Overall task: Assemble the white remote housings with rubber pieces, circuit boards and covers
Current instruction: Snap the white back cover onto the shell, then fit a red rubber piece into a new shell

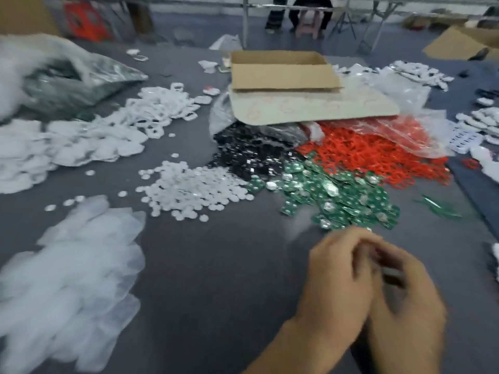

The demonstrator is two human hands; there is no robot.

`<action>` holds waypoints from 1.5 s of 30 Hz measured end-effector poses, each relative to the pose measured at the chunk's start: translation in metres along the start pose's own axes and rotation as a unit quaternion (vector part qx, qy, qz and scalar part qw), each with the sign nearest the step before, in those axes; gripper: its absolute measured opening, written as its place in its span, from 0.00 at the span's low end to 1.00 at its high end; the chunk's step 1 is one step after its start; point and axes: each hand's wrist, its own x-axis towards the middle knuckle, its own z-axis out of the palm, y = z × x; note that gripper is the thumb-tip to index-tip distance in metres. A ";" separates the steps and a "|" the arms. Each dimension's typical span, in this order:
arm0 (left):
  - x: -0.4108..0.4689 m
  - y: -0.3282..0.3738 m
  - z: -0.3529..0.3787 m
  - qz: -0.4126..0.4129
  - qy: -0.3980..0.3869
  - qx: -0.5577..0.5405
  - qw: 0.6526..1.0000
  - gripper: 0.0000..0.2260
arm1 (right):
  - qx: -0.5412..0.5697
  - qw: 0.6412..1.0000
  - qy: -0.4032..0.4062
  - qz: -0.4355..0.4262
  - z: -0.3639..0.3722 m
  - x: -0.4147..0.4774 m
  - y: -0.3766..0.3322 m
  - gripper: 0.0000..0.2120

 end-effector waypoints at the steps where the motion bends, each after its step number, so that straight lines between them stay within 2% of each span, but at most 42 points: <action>1: 0.008 -0.006 -0.029 -0.012 0.024 0.032 0.999 0.10 | 0.020 0.999 -0.029 -0.011 0.024 0.002 -0.015 0.11; 4: 0.045 -0.028 -0.115 -0.082 0.078 0.148 0.983 0.10 | 0.002 0.980 -0.164 -0.114 0.111 0.014 -0.062 0.16; 7: 0.091 -0.057 -0.193 -0.151 0.148 0.257 0.943 0.10 | -0.029 0.958 -0.222 -0.182 0.198 0.039 -0.106 0.12; 10: 0.145 -0.098 -0.254 -0.195 0.169 0.339 0.905 0.12 | -0.107 0.928 -0.279 -0.223 0.296 0.072 -0.141 0.14; 14: 0.215 -0.150 -0.305 -0.258 0.142 0.432 0.852 0.12 | -0.204 0.892 -0.332 -0.231 0.398 0.123 -0.175 0.15; 17: 0.243 -0.180 -0.326 -0.283 0.049 0.518 0.805 0.13 | -0.282 0.863 -0.336 -0.252 0.445 0.137 -0.175 0.17; 19: 0.251 -0.195 -0.334 -0.294 0.038 0.534 0.791 0.12 | -0.272 0.884 -0.304 -0.229 0.457 0.137 -0.171 0.15; 21: 0.250 -0.200 -0.340 -0.274 0.087 0.498 0.818 0.08 | -0.185 0.921 -0.288 -0.183 0.453 0.136 -0.169 0.15; 23: 0.240 -0.190 -0.341 -0.233 0.136 0.384 0.883 0.07 | -0.019 0.947 -0.297 -0.123 0.435 0.133 -0.169 0.14; 24: 0.231 -0.179 -0.340 -0.221 0.148 0.306 0.914 0.08 | 0.058 0.947 -0.299 -0.100 0.419 0.128 -0.169 0.15; 26: 0.203 -0.144 -0.335 -0.201 0.158 0.165 0.953 0.11 | 0.113 0.940 -0.300 -0.113 0.374 0.113 -0.169 0.17; 30: 0.115 -0.078 -0.305 -0.154 0.110 0.059 0.980 0.12 | 0.233 0.913 -0.321 -0.092 0.262 0.061 -0.148 0.12; 33: 0.030 -0.049 -0.252 -0.119 0.099 0.016 0.988 0.16 | 0.176 0.935 -0.281 -0.127 0.179 0.008 -0.108 0.15; 36: -0.050 -0.039 -0.198 -0.099 0.074 0.056 0.991 0.16 | 0.085 0.946 -0.239 -0.199 0.111 -0.045 -0.064 0.24; 39: -0.107 -0.039 -0.164 -0.077 0.025 0.075 0.994 0.17 | 0.026 0.943 -0.213 -0.256 0.073 -0.078 -0.023 0.23; 41: -0.129 -0.037 -0.150 -0.036 0.026 0.104 0.994 0.13 | 0.015 0.941 -0.225 -0.254 0.059 -0.091 -0.008 0.23; 45: -0.146 -0.030 -0.141 0.008 0.016 0.181 0.983 0.06 | 0.012 0.947 -0.253 -0.200 0.046 -0.101 -0.003 0.29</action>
